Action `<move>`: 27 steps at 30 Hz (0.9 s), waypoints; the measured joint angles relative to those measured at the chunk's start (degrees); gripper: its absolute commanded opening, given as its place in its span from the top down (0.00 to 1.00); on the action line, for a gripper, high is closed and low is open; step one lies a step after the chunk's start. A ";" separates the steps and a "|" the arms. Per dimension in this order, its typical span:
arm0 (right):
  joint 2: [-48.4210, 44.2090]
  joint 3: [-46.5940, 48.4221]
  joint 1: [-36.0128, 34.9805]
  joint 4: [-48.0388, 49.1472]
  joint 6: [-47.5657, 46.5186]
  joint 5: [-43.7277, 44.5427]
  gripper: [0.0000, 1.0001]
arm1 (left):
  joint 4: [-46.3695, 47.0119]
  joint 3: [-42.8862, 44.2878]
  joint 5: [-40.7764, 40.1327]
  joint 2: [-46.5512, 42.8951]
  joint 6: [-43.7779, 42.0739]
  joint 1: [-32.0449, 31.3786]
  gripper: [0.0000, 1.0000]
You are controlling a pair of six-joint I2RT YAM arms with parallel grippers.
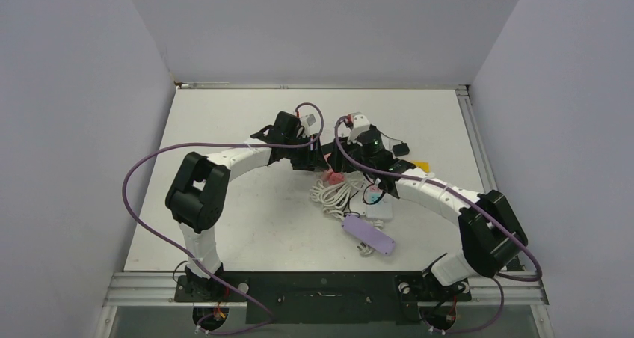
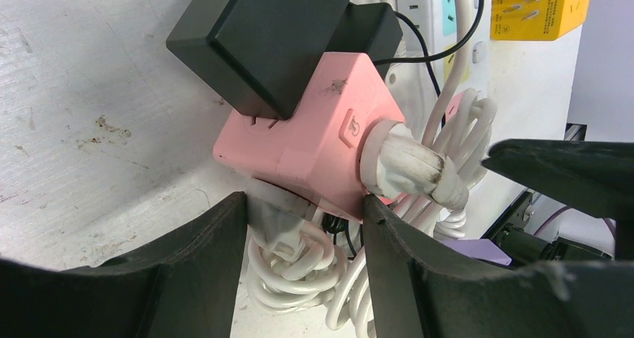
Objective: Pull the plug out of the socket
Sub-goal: Remove the socket from the socket.
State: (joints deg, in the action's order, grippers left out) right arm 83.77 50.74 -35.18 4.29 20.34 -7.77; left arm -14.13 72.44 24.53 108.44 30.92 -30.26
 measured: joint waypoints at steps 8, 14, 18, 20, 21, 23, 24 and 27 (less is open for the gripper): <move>4.98 1.27 0.00 0.07 -0.57 -0.66 0.58 | 0.31 -0.22 0.35 -0.02 0.13 0.17 0.60; 5.66 1.36 0.00 -0.04 -1.44 -0.59 0.69 | 0.70 -0.52 0.76 -0.02 0.20 0.37 0.60; 6.88 1.46 0.07 0.09 -2.03 0.00 0.83 | 0.76 -0.57 0.76 -0.02 0.20 0.37 0.56; 6.88 1.53 0.22 0.09 -2.40 -0.02 0.92 | 0.87 -0.57 0.72 -0.02 0.22 0.37 0.48; 6.88 1.51 0.22 0.09 -2.56 0.00 0.94 | 0.85 -0.57 0.72 -0.02 0.22 0.37 0.45; 6.88 1.53 0.24 0.17 -2.75 0.02 0.95 | 0.87 -0.57 0.74 -0.02 0.13 0.46 0.40; 6.88 1.51 0.24 0.31 -2.75 0.04 0.95 | 0.85 -0.57 0.72 -0.02 -0.09 0.48 0.37; 6.88 1.51 0.24 0.46 -2.75 0.13 0.95 | 1.25 -1.38 0.79 -0.35 -0.44 0.96 0.33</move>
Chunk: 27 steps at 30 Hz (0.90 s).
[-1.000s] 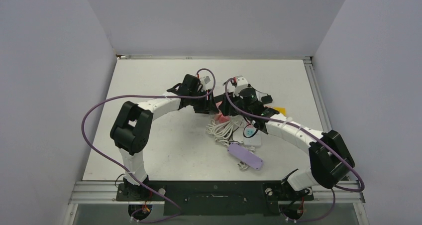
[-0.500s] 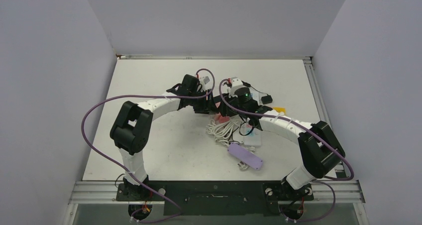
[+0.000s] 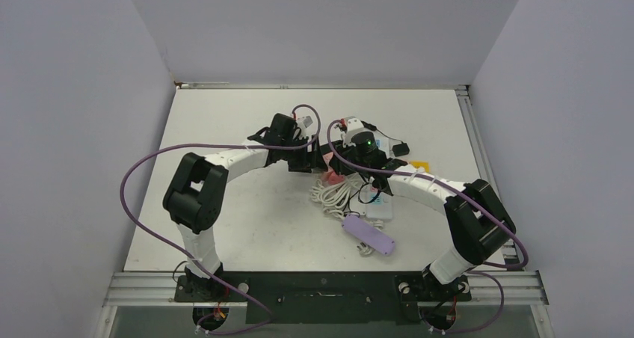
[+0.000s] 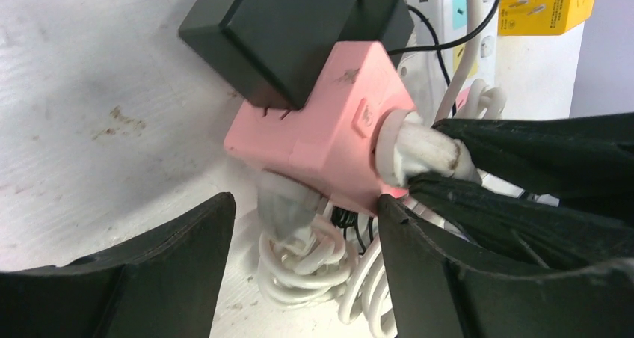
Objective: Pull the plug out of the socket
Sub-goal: Remove the socket from the socket.
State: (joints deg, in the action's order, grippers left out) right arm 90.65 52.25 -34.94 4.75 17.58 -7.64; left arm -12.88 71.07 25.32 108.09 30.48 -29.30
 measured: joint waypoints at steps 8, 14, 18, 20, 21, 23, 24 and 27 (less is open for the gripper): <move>-0.02 -0.74 0.00 1.81 0.02 0.09 0.95 | 4.04 -5.25 1.77 -3.43 2.03 5.57 0.36; -0.02 -0.85 0.00 2.08 0.02 0.07 0.95 | 10.23 -5.25 2.62 -3.43 5.31 6.58 0.38; -0.02 -0.87 -0.02 2.14 0.02 0.07 0.95 | 13.90 -5.25 3.50 -3.43 6.82 6.21 0.38; 0.00 -0.92 -0.02 2.25 0.02 0.07 0.95 | 14.93 -5.25 3.69 -3.34 7.10 6.03 0.40; 0.00 -0.96 -0.02 2.36 0.02 0.04 0.95 | 15.32 -5.25 3.72 -3.17 7.34 5.90 0.43; 0.00 -1.07 -0.02 2.54 0.07 0.04 0.95 | 15.69 -5.20 3.85 -2.45 7.45 5.49 0.49; 0.00 -1.09 -0.02 2.60 0.11 0.04 0.95 | 15.69 -5.09 3.91 -1.81 7.54 5.22 0.50; 0.00 -1.27 -0.04 3.02 0.22 0.04 0.95 | 15.52 -4.72 4.04 0.92 7.39 4.28 0.52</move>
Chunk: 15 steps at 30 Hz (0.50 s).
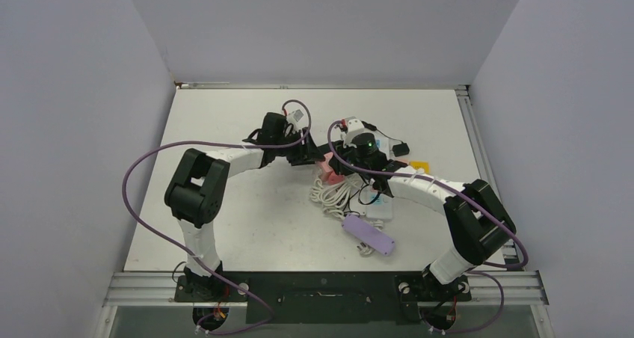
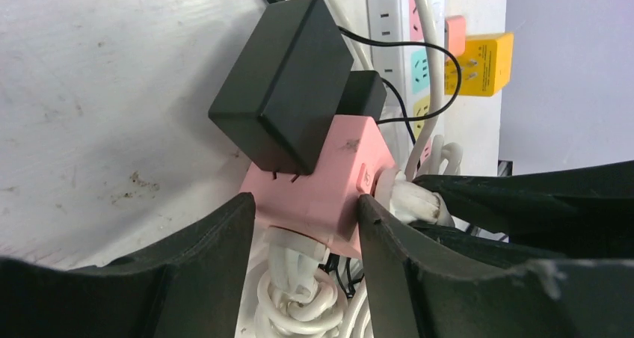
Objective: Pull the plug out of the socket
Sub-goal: Remove the socket from the socket.
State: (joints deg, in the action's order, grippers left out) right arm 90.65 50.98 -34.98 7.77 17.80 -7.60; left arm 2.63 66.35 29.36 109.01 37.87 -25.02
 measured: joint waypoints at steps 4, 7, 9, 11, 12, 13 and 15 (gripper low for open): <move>0.00 -0.33 -0.26 0.68 0.28 0.04 0.95 | 0.61 0.98 1.79 1.55 0.72 -0.37 0.55; -0.04 -0.92 -0.24 1.68 1.22 0.33 0.95 | 0.48 1.29 1.38 1.60 0.44 -0.68 0.63; -0.37 -2.21 0.44 3.61 2.80 0.48 0.95 | 0.31 1.68 1.11 1.62 0.26 -0.81 0.66; -0.94 -4.22 1.31 6.32 5.16 -0.31 0.95 | 0.28 2.16 0.96 1.81 0.11 -1.07 0.67; -1.27 -5.40 1.95 7.87 6.58 -0.94 0.95 | 0.42 2.34 0.96 1.95 0.07 -1.27 0.67; -1.42 -5.92 2.29 8.72 7.37 -1.25 0.95 | 0.46 2.60 0.92 2.10 0.00 -1.46 0.68; -1.62 -6.93 2.97 10.21 8.98 -1.77 0.95 | 0.46 3.04 0.85 2.34 -0.04 -1.66 0.68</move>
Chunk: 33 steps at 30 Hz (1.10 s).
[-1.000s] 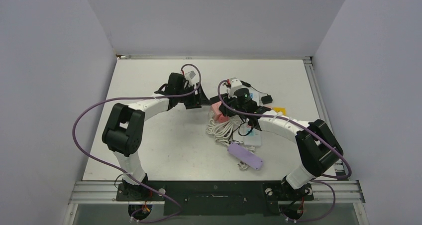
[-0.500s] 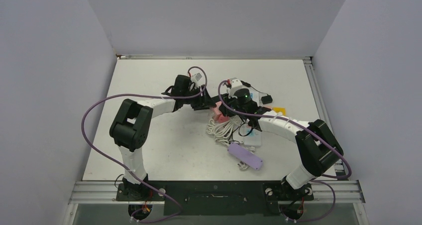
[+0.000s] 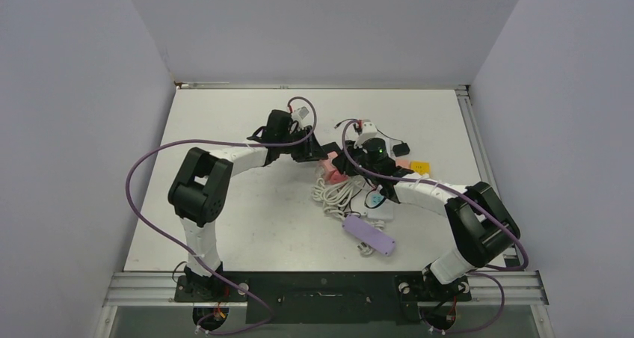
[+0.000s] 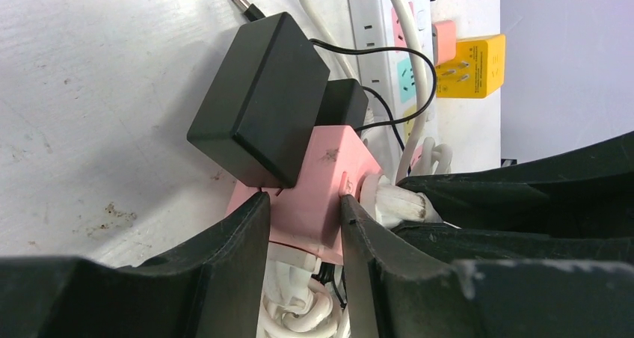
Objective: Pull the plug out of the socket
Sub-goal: Remove the socket from the socket.
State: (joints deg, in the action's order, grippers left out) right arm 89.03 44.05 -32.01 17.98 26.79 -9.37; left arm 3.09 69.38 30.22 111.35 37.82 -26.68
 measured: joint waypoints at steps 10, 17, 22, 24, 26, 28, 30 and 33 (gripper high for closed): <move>-0.48 -0.28 -3.80 0.15 -2.67 6.43 0.95 | -1.16 1.14 -0.46 0.33 -1.29 -0.50 0.69; -0.57 1.53 -9.77 -3.26 -9.38 18.01 0.95 | -2.99 2.21 -0.42 0.55 -2.34 -0.79 0.69; -0.57 1.62 -10.36 -3.61 -8.87 20.13 0.95 | -3.93 2.93 -0.72 0.81 -2.60 -1.09 0.70; -0.76 1.46 -9.53 -3.58 -7.06 19.32 0.95 | -4.11 3.10 -0.94 0.87 -2.62 -1.20 0.70; -1.49 0.52 -7.69 -3.10 -4.76 17.29 0.95 | -4.09 3.41 -1.22 1.09 -2.60 -1.51 0.70; -2.38 -0.72 -5.95 -2.49 -2.54 14.91 0.95 | -3.96 3.80 -1.66 1.33 -2.62 -2.05 0.70; -2.93 -1.42 -4.74 -2.21 -1.03 12.96 0.95 | -3.82 4.02 -2.23 1.49 -2.60 -2.60 0.70; -3.04 -1.55 -4.39 -2.16 -0.31 11.82 0.95 | -3.85 4.11 -2.58 1.49 -2.60 -2.78 0.70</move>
State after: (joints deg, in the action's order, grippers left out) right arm 86.00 42.50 -36.40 15.81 26.48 2.46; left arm -0.75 73.49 27.64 112.84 35.22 -29.45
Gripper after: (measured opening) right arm 0.245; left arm 0.311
